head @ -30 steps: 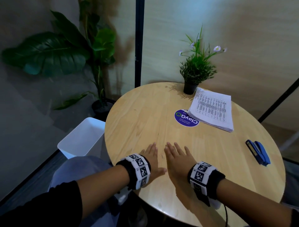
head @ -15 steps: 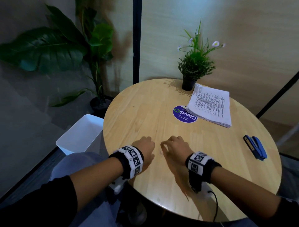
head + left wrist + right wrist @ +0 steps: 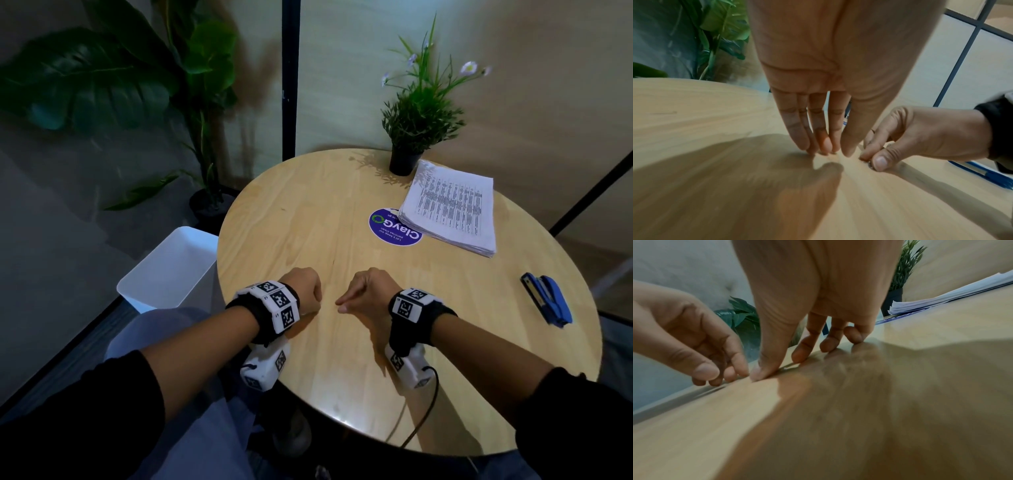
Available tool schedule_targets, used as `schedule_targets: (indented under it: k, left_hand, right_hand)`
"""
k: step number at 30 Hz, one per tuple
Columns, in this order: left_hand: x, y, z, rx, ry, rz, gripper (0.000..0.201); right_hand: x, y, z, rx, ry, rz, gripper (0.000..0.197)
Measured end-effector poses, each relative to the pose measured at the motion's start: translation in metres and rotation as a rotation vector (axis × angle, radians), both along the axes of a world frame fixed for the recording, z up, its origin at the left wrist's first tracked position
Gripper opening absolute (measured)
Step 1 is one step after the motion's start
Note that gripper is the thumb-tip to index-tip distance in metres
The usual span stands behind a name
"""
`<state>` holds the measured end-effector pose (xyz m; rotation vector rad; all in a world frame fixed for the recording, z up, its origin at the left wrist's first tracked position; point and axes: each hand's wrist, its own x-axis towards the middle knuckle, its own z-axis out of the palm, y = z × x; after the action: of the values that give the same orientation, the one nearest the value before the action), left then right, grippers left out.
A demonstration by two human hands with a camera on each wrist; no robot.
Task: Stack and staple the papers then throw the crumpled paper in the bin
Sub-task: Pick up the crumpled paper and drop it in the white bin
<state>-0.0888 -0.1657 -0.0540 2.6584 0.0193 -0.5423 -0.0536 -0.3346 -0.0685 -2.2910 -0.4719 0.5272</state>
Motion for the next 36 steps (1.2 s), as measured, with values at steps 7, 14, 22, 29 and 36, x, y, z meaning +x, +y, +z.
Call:
schedule_targets:
  k: [7, 14, 22, 29, 36]
  left_hand:
    - [0.0, -0.007, 0.0, -0.023, -0.001, -0.005, 0.017]
    - [-0.001, -0.014, 0.0, -0.014, -0.009, -0.018, 0.016]
    - [0.0, -0.015, 0.003, 0.011, -0.013, -0.037, 0.016]
    - [0.005, -0.021, 0.003, 0.024, -0.016, -0.074, 0.02]
    - [0.009, -0.042, 0.002, -0.02, -0.024, -0.073, 0.015]
  right_hand:
    - [-0.002, 0.005, 0.006, -0.132, 0.02, -0.015, 0.011]
    - [-0.011, 0.009, 0.009, -0.296, -0.076, 0.102, 0.011]
    - [-0.011, 0.01, 0.011, -0.367, -0.093, 0.186, 0.016]
    - [0.0, -0.019, 0.012, -0.232, -0.029, 0.019, 0.025]
    - [0.001, -0.032, 0.008, -0.229, -0.049, 0.012, 0.009]
